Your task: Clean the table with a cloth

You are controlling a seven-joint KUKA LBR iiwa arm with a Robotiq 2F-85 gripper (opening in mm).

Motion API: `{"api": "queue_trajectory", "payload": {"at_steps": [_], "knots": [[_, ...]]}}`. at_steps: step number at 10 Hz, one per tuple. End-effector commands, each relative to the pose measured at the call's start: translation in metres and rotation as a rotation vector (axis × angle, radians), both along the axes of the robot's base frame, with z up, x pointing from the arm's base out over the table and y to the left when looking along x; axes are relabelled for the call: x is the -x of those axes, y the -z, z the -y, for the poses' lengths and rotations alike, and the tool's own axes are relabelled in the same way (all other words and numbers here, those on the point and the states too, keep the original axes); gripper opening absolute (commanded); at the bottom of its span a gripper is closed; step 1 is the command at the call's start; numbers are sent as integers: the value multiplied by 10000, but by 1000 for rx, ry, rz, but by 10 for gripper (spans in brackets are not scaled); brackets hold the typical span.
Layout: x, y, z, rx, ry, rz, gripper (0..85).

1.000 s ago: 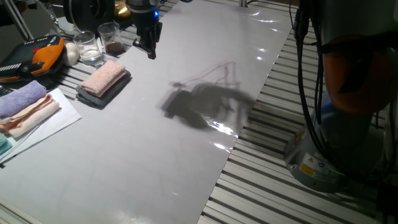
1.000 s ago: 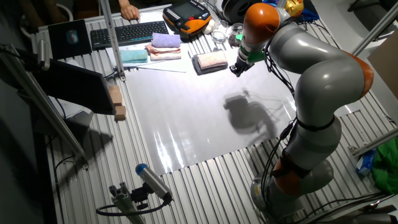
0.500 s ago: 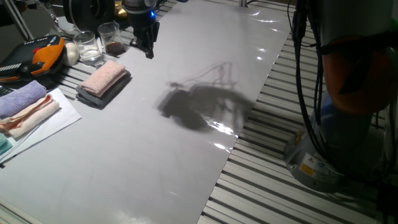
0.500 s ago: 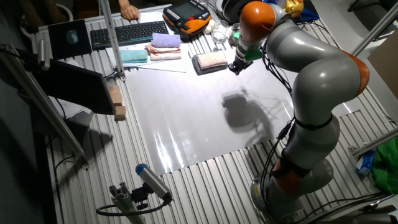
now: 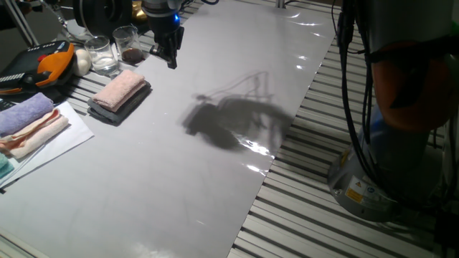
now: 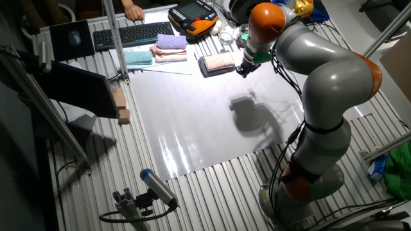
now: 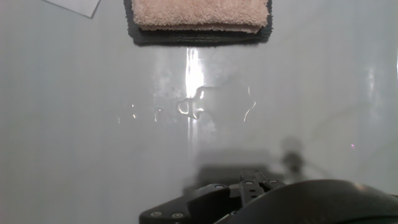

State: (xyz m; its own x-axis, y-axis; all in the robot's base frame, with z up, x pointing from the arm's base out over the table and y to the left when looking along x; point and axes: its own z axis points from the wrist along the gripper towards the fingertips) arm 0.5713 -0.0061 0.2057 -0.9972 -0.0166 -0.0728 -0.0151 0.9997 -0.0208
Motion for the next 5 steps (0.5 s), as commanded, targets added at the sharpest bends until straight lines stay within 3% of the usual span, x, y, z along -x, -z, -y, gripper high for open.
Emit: {"api": "queue_trajectory", "payload": {"at_steps": [1, 3, 5], "knots": [[-1, -1, -3, 6, -1, 6, 0], [-1, -1, -3, 3, 2, 10, 0], [-1, -1, -3, -21, 8, 9, 0]]}}
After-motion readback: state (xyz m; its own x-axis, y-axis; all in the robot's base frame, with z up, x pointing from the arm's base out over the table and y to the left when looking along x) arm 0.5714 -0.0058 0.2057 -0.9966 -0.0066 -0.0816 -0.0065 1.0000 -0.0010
